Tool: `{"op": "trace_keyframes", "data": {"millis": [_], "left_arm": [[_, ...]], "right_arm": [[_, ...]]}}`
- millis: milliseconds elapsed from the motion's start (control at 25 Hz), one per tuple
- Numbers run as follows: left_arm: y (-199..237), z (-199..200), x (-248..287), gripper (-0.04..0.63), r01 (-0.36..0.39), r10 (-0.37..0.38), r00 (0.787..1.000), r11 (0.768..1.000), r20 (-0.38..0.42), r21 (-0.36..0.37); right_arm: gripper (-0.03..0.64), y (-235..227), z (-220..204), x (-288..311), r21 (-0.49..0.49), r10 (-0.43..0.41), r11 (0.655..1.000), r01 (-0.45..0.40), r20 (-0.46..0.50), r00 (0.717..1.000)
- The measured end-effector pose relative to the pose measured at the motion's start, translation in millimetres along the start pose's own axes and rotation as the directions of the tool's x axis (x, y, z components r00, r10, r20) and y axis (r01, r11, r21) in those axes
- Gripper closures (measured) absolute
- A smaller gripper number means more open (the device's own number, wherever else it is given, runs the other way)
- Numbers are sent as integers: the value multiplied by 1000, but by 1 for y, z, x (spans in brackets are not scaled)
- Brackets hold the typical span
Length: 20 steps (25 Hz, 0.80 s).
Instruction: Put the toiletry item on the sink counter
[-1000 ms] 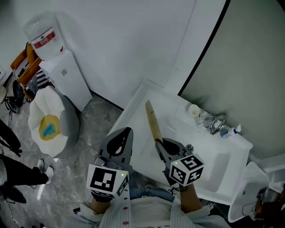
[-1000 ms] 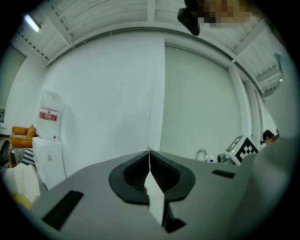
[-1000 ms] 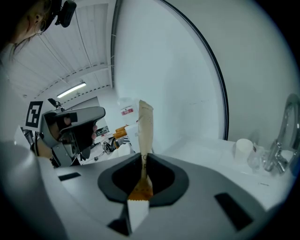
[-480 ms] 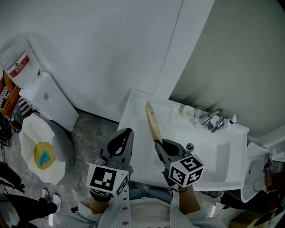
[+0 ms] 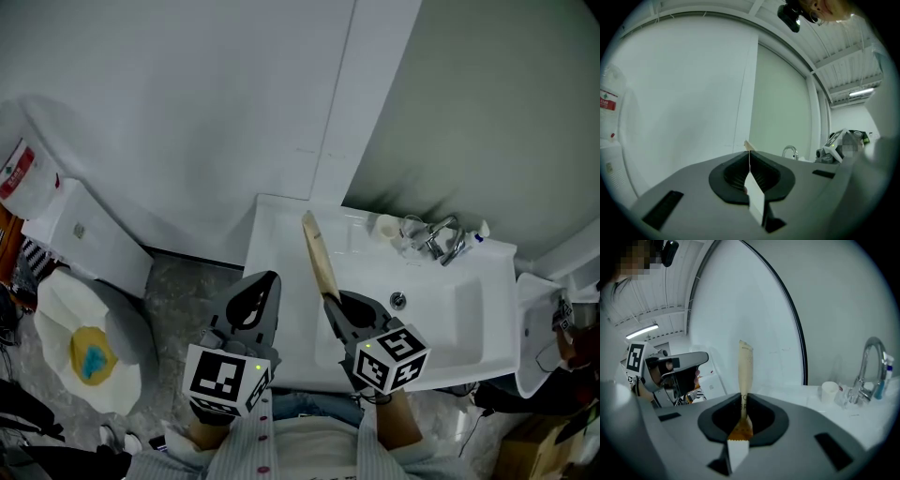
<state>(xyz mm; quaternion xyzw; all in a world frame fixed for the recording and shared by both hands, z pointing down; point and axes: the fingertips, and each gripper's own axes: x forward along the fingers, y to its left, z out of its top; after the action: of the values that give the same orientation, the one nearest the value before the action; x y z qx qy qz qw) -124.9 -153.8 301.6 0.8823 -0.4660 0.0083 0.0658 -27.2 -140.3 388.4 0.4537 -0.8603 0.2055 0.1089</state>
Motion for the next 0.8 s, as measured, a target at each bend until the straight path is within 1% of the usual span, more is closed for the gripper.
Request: {"op": "trace_keyframes", "data": {"millis": [360, 560, 800], "left_arm": [[5, -10, 9, 577, -1, 1, 1000, 1000, -14, -21], [19, -8, 16, 577, -8, 8, 1000, 1000, -16, -24], [26, -20, 36, 577, -1, -1, 999, 999, -52, -43]], "right_arm": [[574, -13, 6, 9, -8, -11, 1000, 11, -9, 1000], [574, -16, 10, 26, -16, -5, 1000, 4, -31, 999], [574, -24, 10, 41, -24, 6, 1000, -7, -65, 998]]}}
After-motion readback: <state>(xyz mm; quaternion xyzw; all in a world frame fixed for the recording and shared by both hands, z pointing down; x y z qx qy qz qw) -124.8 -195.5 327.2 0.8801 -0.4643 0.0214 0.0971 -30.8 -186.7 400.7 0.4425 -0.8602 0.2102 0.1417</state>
